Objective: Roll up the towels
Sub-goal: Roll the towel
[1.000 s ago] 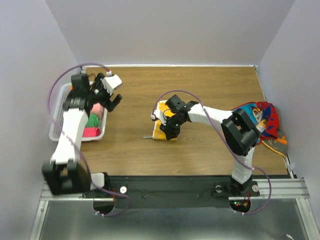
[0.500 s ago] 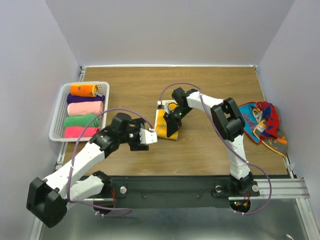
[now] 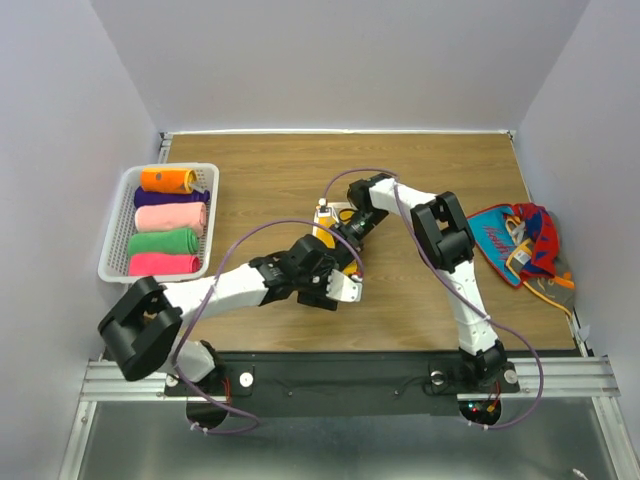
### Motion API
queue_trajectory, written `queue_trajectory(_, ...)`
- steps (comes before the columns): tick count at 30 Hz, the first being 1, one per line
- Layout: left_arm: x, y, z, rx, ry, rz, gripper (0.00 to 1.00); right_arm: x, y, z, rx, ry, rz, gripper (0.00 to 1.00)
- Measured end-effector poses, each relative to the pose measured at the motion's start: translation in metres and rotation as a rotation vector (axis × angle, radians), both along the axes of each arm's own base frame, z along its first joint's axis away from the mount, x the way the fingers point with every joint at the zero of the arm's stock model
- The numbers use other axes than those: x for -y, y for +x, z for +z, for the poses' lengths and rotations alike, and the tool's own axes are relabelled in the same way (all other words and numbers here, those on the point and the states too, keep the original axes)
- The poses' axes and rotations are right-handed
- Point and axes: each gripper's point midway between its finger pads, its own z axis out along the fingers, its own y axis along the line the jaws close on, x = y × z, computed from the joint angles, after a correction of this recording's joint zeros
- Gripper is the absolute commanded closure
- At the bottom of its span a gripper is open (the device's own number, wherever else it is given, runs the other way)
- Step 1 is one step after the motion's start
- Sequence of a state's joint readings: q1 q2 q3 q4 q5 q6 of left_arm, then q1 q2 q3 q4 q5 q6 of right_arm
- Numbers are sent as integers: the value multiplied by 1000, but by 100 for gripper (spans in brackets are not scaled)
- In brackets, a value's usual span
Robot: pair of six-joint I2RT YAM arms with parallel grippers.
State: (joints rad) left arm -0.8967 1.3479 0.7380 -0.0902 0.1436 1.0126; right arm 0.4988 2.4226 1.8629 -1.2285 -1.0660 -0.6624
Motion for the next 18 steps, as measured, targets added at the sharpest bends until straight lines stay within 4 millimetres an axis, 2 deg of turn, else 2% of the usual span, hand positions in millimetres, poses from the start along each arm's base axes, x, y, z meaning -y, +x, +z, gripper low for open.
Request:
queue_trajectory(5,12,20,-8,50,24,16,2,2,-5,1,-32,-6,4,75)
queue_trajectory(11,18,31,-19,78,53,11,11,4,-9,2,-60,-12,8,75)
queue_trajectory(14,17,31,-28,68,75,9,22,4,-11,2,-74,-12,7,74)
queue_trajectory(15,17,31,-31,61,84,9,22,4,-11,2,-76,-12,7,75)
queue_trajectory(18,18,33,-40,36,105,12,42,5,-12,3,-81,-12,11,72)
